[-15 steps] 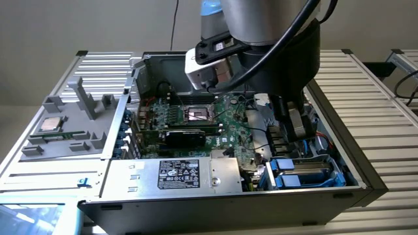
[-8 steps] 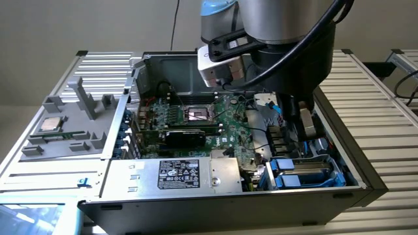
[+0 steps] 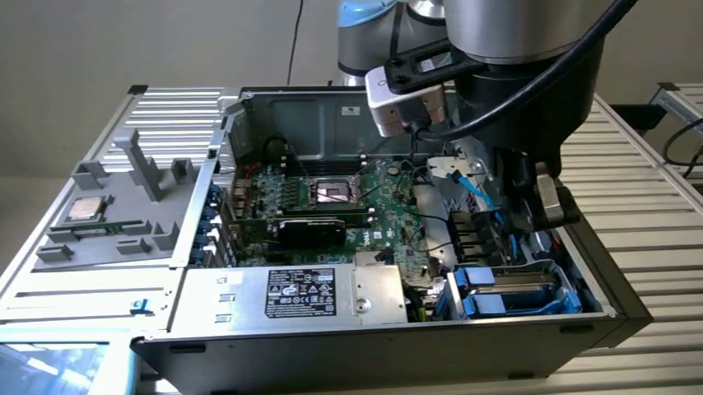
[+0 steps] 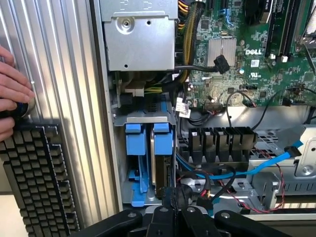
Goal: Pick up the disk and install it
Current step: 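Insert the first disk wire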
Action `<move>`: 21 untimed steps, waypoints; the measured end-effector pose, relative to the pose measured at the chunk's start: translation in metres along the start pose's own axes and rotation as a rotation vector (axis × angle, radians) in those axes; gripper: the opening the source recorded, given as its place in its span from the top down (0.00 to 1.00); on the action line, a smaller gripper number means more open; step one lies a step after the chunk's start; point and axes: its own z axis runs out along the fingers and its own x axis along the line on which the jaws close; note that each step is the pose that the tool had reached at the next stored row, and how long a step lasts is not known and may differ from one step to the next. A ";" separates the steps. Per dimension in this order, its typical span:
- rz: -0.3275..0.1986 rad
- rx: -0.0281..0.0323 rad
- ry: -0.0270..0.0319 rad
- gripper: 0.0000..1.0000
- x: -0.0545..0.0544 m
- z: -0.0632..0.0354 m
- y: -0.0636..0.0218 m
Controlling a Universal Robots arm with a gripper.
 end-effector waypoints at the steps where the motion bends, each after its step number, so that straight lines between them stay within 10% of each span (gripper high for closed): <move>1: 0.000 -0.0018 0.0002 0.87 0.000 -0.0003 -0.0022; 10: 0.000 -0.0345 0.0013 0.87 -0.003 -0.0070 -0.0193; 21: 0.000 -0.0907 0.0031 0.87 -0.006 -0.0083 -0.0371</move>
